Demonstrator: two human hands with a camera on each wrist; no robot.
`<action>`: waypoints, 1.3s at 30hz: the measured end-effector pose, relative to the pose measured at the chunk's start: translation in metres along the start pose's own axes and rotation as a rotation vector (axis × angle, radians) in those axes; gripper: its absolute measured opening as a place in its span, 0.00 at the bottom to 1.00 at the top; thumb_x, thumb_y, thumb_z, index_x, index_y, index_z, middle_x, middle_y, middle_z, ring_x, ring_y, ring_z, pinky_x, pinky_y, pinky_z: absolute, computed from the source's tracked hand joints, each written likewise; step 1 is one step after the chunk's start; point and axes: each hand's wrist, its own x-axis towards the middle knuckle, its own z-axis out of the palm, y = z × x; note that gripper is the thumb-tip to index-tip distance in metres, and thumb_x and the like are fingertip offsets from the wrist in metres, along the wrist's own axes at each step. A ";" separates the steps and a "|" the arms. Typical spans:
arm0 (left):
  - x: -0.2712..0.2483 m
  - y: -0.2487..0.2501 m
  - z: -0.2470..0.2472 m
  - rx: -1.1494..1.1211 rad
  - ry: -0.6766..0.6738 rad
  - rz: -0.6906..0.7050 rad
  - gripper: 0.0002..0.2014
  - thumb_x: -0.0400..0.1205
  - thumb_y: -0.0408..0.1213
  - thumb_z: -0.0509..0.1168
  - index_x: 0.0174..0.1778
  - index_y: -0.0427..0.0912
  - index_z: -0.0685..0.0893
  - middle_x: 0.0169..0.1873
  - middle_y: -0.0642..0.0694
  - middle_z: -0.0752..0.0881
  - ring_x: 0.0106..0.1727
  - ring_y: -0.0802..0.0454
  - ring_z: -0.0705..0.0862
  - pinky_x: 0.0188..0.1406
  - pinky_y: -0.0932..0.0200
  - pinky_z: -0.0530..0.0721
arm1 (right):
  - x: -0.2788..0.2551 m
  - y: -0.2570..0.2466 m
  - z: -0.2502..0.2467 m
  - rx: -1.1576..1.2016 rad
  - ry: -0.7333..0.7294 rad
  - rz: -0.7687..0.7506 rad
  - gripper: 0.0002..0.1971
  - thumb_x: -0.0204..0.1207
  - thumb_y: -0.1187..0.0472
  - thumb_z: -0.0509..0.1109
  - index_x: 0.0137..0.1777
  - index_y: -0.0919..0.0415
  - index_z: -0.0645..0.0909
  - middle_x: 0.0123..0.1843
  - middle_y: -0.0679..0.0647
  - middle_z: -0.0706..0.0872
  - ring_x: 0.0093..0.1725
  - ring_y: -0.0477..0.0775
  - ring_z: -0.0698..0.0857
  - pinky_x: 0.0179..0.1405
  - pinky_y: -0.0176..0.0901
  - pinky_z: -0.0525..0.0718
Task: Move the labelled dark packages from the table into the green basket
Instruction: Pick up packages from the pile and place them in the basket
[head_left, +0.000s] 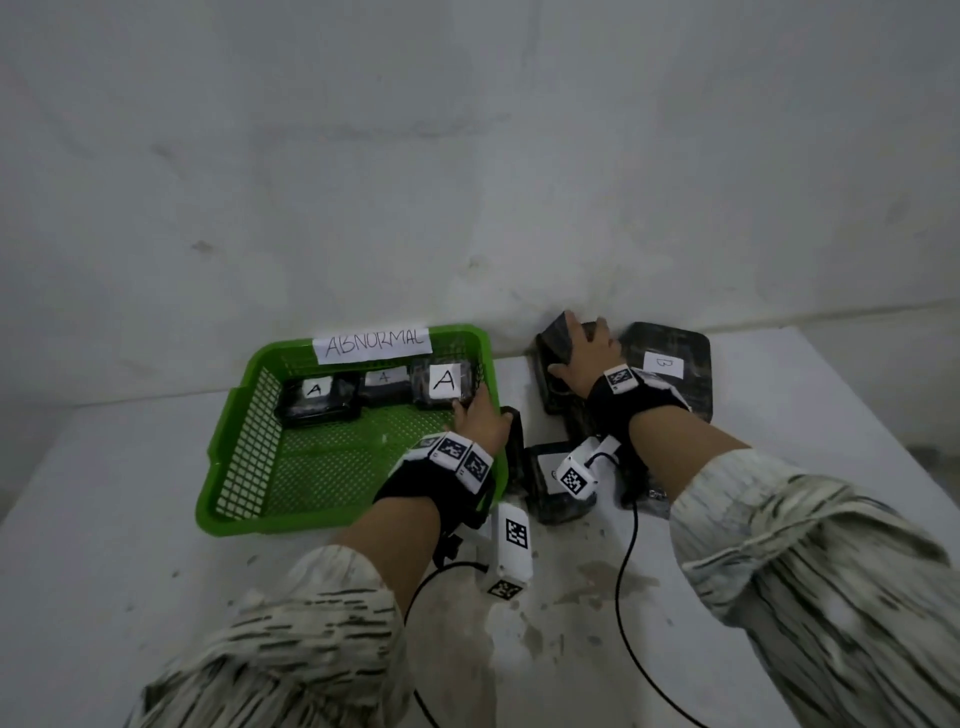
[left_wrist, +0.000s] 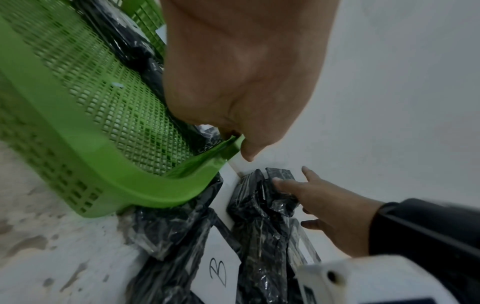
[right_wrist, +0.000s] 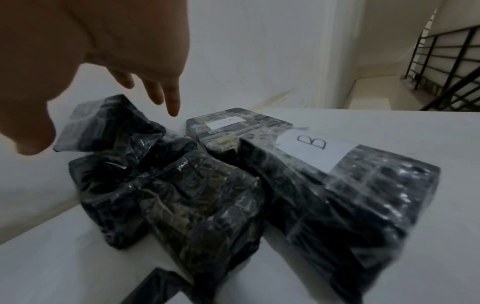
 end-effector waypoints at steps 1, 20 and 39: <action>0.002 -0.001 0.001 0.002 -0.001 0.002 0.32 0.87 0.42 0.53 0.84 0.42 0.45 0.83 0.43 0.54 0.84 0.39 0.42 0.81 0.35 0.47 | 0.006 0.001 0.003 -0.005 -0.033 -0.002 0.42 0.81 0.47 0.66 0.85 0.45 0.42 0.85 0.67 0.43 0.82 0.76 0.54 0.79 0.63 0.64; -0.018 0.004 -0.052 -0.789 0.139 0.137 0.28 0.85 0.51 0.57 0.79 0.44 0.63 0.72 0.40 0.75 0.70 0.40 0.76 0.71 0.38 0.74 | -0.071 -0.032 -0.013 1.076 -0.048 -0.360 0.33 0.75 0.74 0.71 0.78 0.60 0.66 0.70 0.64 0.80 0.67 0.59 0.81 0.62 0.45 0.83; -0.113 -0.067 -0.066 -0.851 0.103 0.384 0.19 0.83 0.33 0.62 0.71 0.43 0.75 0.64 0.40 0.81 0.60 0.48 0.81 0.50 0.57 0.84 | -0.184 -0.093 -0.008 1.226 -0.344 -0.185 0.20 0.85 0.49 0.61 0.70 0.62 0.71 0.64 0.59 0.82 0.60 0.56 0.82 0.61 0.57 0.82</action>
